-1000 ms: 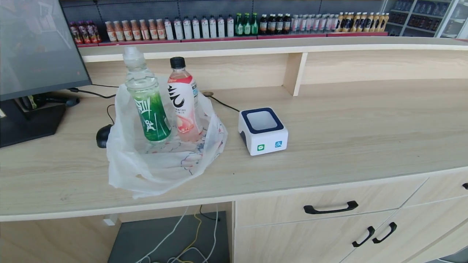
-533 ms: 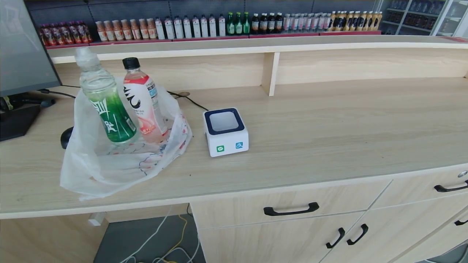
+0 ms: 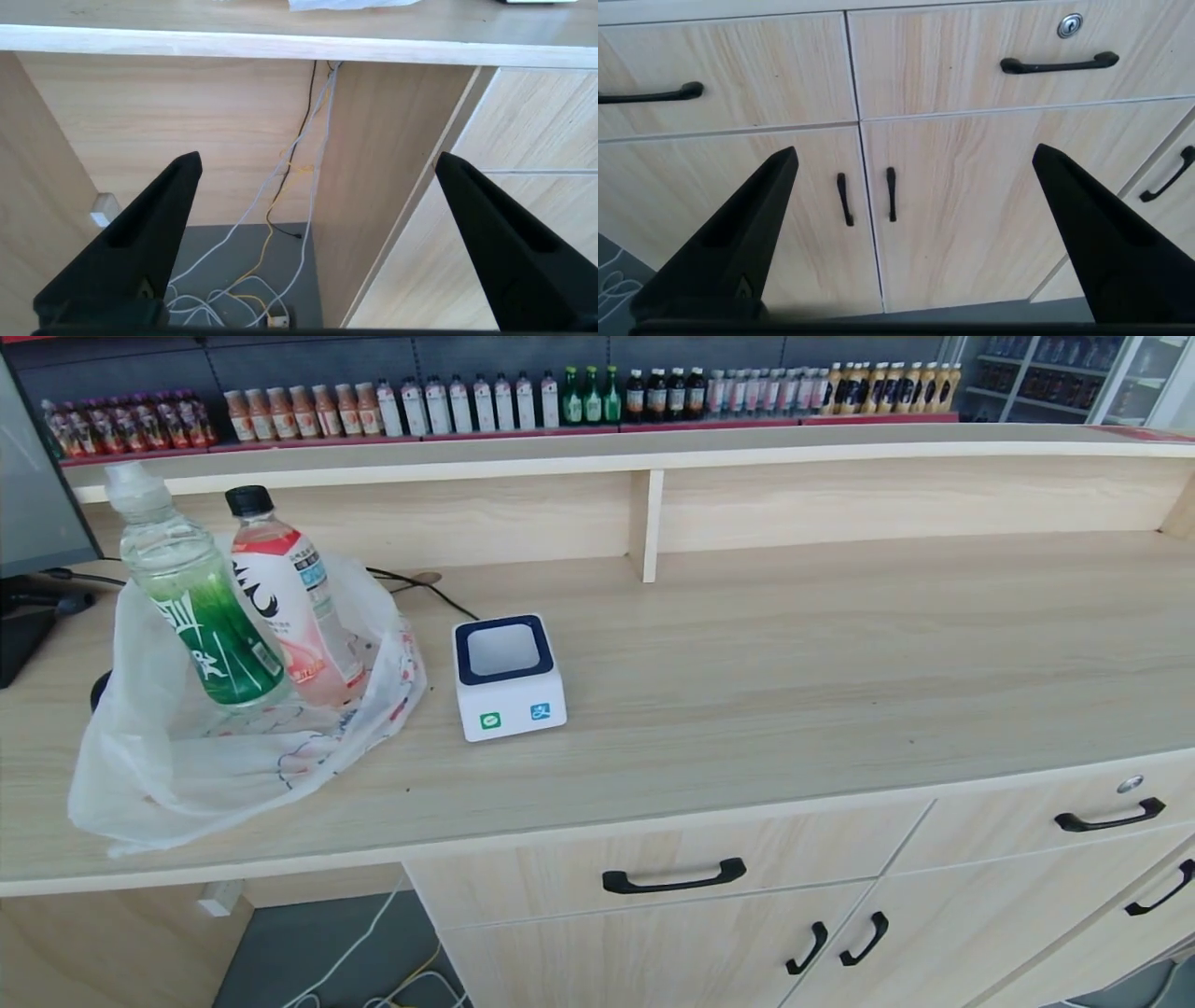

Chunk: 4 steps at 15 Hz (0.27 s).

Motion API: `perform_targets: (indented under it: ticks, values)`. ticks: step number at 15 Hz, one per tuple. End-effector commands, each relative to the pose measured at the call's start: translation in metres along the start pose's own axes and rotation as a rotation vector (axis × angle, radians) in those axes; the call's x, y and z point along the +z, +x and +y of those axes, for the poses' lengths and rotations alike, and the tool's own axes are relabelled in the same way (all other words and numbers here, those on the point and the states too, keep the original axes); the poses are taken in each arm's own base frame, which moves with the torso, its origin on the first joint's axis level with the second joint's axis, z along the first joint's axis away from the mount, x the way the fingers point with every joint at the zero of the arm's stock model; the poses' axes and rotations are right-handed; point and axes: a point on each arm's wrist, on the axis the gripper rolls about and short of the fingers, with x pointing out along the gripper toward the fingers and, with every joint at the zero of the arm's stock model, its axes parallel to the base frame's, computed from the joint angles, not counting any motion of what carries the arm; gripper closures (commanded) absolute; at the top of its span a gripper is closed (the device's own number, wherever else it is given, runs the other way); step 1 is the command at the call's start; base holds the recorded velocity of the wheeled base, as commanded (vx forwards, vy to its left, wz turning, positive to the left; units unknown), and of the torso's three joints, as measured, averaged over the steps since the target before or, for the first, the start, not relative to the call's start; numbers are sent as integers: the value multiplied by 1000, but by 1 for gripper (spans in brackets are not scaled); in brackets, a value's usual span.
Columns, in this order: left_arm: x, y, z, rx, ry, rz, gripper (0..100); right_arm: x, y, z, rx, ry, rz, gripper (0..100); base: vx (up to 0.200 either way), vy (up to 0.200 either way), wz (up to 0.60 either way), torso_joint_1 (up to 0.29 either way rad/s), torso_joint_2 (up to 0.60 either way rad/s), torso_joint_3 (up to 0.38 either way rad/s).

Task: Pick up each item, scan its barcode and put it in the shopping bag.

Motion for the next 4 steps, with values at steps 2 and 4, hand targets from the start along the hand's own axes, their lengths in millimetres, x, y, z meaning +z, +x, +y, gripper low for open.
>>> perform_targets:
  ticks: [2,4]
  values:
    - [0,0,0,1,0,0,0,0,0,0,-1,0,1,0,0,0,0,0,0,0]
    - [0,0,0,1,0,0,0,0,0,0,-1,0,1,0,0,0,0,0,0,0]
